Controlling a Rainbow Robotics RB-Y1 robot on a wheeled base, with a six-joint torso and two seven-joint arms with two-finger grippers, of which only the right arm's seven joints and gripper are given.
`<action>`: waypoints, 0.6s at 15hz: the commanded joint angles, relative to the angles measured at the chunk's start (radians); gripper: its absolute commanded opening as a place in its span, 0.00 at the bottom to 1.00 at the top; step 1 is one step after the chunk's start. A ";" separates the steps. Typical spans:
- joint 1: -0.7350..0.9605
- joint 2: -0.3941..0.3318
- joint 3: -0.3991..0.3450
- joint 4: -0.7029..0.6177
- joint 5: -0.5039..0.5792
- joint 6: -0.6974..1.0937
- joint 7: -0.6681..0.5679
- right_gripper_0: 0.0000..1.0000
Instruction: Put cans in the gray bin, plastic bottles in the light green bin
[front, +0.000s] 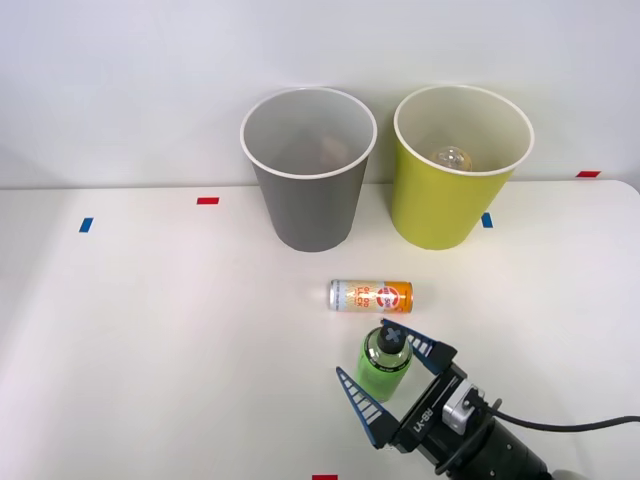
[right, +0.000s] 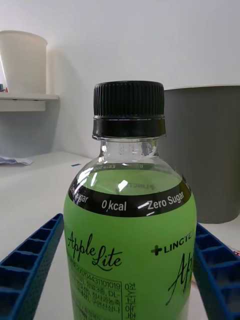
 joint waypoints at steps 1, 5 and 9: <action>0.000 0.012 -0.004 0.000 0.001 0.001 -0.001 0.06; 0.018 0.027 -0.031 -0.006 0.010 0.001 -0.013 0.00; 0.095 0.012 -0.120 -0.190 0.027 0.159 -0.038 0.00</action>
